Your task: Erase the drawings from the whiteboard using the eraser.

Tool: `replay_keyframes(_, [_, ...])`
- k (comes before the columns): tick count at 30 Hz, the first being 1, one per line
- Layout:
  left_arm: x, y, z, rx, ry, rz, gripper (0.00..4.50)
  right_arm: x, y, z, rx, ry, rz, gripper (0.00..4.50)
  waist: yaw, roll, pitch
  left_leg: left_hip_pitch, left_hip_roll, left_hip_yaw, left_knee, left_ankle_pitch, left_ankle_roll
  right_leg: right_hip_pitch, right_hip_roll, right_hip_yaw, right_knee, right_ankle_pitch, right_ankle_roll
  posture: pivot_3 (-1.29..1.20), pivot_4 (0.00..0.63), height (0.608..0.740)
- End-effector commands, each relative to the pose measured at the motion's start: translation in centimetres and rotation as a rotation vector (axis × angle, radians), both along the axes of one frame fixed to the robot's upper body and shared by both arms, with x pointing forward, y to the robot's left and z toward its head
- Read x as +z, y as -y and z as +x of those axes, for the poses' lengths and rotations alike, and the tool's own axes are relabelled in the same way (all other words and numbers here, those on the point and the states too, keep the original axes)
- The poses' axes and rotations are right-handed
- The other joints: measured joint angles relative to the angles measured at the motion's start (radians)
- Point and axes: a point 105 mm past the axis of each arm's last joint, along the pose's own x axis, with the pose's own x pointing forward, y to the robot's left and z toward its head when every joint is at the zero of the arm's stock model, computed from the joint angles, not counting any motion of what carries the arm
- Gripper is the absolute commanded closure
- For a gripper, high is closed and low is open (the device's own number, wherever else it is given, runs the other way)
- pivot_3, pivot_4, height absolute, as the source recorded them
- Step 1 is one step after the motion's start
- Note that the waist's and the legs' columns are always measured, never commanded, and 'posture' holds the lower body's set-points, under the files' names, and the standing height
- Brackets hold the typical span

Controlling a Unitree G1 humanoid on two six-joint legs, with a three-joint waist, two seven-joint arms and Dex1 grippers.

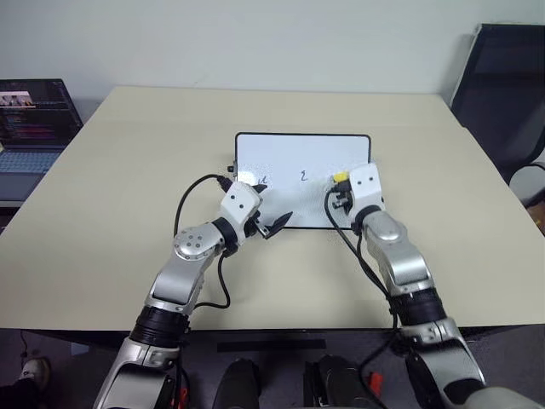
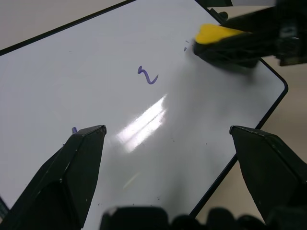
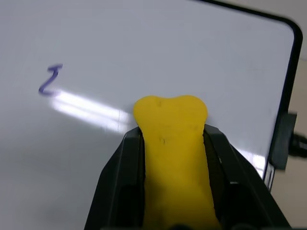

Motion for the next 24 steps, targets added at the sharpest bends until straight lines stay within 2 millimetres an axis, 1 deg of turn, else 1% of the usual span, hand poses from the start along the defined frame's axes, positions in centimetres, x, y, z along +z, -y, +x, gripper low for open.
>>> replay_keyframes(1, [1.1,-0.2,-0.3,-0.003,0.045,-0.003,0.00,-3.3,1.5,-1.7,-0.030,-0.135,-0.038,3.30,0.000,0.000,0.000,0.000,0.000,0.000,0.000,0.000,0.000,0.000,0.000,0.000,0.000,0.000,0.000,0.00,0.150,0.740])
replay_keyframes(4, [1.0,-0.2,-0.4,-0.004,0.039,-0.004,0.00,-3.6,2.3,-2.5,-0.044,-0.154,-0.046,3.30,0.000,0.000,0.000,0.001,0.000,0.000,0.000,0.000,0.000,0.001,0.000,0.000,0.000,0.000,0.001,0.00,0.150,0.740])
replay_keyframes(7, [0.9,0.0,-0.4,-0.007,0.036,-0.006,0.00,-3.1,2.8,-2.6,-0.063,-0.139,-0.020,3.30,0.000,0.000,0.000,0.001,0.000,0.000,0.000,0.001,0.001,0.001,0.000,0.000,0.000,0.001,0.001,0.00,0.150,0.740])
replay_keyframes(9, [0.8,0.2,-0.4,-0.010,0.036,-0.009,0.00,-1.7,2.5,-1.8,-0.057,-0.084,0.010,3.30,0.000,0.000,0.000,0.001,0.000,0.000,0.000,0.001,0.001,0.001,0.000,0.000,0.000,0.001,0.001,0.00,0.150,0.740])
replay_keyframes(13, [1.0,1.0,-0.4,-0.037,0.042,-0.010,0.00,3.7,-0.2,0.9,0.002,0.119,0.088,3.30,-0.012,0.000,0.001,0.001,-0.001,0.001,0.000,0.001,0.002,-0.001,0.000,0.002,-0.001,0.004,0.001,0.00,0.150,0.740])
replay_keyframes(15, [1.1,1.1,-0.3,-0.042,0.044,-0.007,0.00,5.4,-1.3,1.7,0.024,0.180,0.105,3.30,-0.013,0.000,0.001,0.001,-0.001,0.002,0.000,0.001,0.002,-0.001,0.000,0.002,-0.001,0.004,0.001,0.00,0.150,0.740])
replay_keyframes(17, [1.2,1.0,-0.3,-0.038,0.045,-0.009,0.00,6.1,-2.1,2.4,0.034,0.203,0.115,3.30,-0.012,0.000,0.001,0.000,-0.001,0.002,-0.002,0.001,0.002,-0.002,0.001,0.001,-0.001,0.003,-0.001,0.00,0.150,0.740])
replay_keyframes(18, [1.2,0.9,-0.2,-0.034,0.045,-0.010,0.00,6.2,-2.4,2.7,0.038,0.204,0.110,3.30,-0.012,0.000,0.001,-0.001,-0.001,0.002,-0.003,0.001,0.002,-0.003,0.001,0.000,-0.001,0.003,-0.001,0.00,0.150,0.740])
replay_keyframes(21, [1.2,0.8,-0.3,-0.029,0.048,-0.007,0.00,5.5,-2.9,3.4,0.038,0.171,0.080,3.30,-0.011,0.000,0.001,-0.004,-0.001,0.000,-0.005,0.000,0.001,-0.004,0.001,0.000,-0.002,0.005,-0.005,0.00,0.150,0.740])
replay_keyframes(24, [1.2,0.3,-0.5,-0.013,0.049,-0.007,0.00,3.0,-3.0,3.4,0.046,0.067,0.015,3.30,-0.010,0.000,0.001,-0.008,0.000,0.000,-0.004,0.000,0.000,-0.007,-0.001,0.000,-0.002,0.004,-0.005,0.00,0.150,0.740])
